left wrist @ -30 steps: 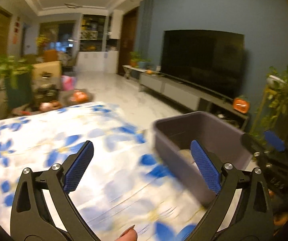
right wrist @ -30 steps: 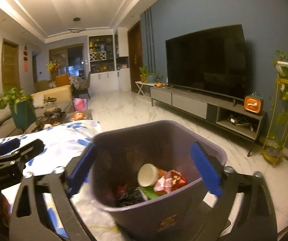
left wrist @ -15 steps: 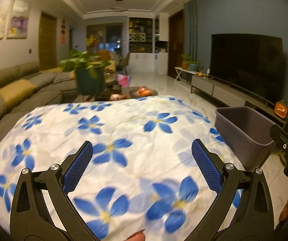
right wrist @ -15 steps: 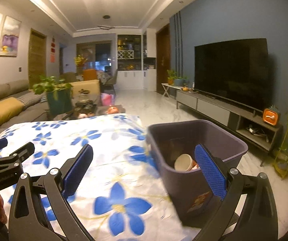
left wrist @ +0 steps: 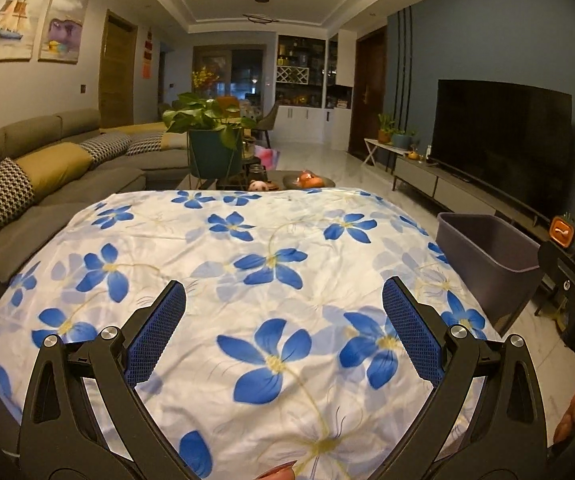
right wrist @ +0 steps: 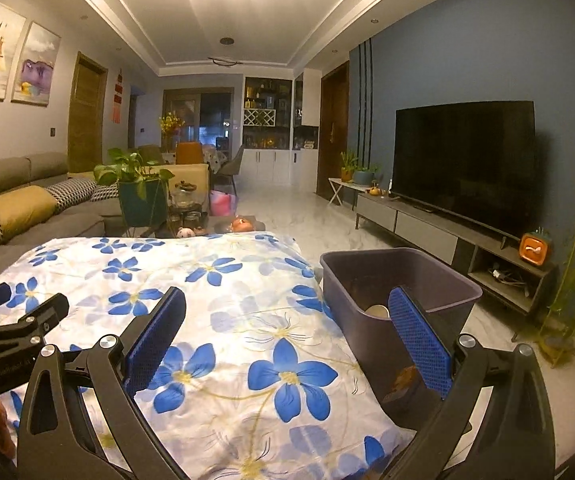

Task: Collect trash

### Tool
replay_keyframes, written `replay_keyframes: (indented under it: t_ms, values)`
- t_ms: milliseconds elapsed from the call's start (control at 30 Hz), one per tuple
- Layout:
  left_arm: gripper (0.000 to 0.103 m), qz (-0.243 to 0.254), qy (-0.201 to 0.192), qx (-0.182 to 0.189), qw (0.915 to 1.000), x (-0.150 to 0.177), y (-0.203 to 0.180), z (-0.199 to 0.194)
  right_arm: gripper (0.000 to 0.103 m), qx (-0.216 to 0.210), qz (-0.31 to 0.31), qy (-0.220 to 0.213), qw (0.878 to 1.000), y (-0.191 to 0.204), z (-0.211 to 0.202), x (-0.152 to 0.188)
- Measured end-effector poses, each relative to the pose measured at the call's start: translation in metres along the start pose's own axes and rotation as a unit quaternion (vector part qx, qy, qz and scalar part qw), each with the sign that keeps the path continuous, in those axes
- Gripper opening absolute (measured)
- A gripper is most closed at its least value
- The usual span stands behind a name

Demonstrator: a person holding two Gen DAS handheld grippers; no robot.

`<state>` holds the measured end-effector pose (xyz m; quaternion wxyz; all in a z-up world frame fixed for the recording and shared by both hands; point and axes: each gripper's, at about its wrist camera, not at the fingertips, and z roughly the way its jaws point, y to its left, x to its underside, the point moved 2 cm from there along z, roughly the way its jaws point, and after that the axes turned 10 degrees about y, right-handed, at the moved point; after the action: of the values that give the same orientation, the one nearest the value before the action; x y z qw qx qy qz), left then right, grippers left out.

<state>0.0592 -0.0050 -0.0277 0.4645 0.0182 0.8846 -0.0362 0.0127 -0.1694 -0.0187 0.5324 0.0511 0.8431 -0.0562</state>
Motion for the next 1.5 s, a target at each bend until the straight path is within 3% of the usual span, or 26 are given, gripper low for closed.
replay_keyframes:
  t_ms: [567, 1500]
  values:
    - [0.097, -0.013, -0.013, 0.001, 0.9998, 0.009, 0.017, -0.032, 0.098, -0.008, -0.003, -0.016, 1.0, 0.017, -0.029, 0.004]
    - [0.097, -0.017, -0.021, 0.009, 0.9996, 0.005, 0.014, -0.04, 0.098, -0.009, 0.003, -0.016, 1.0, 0.012, -0.031, 0.004]
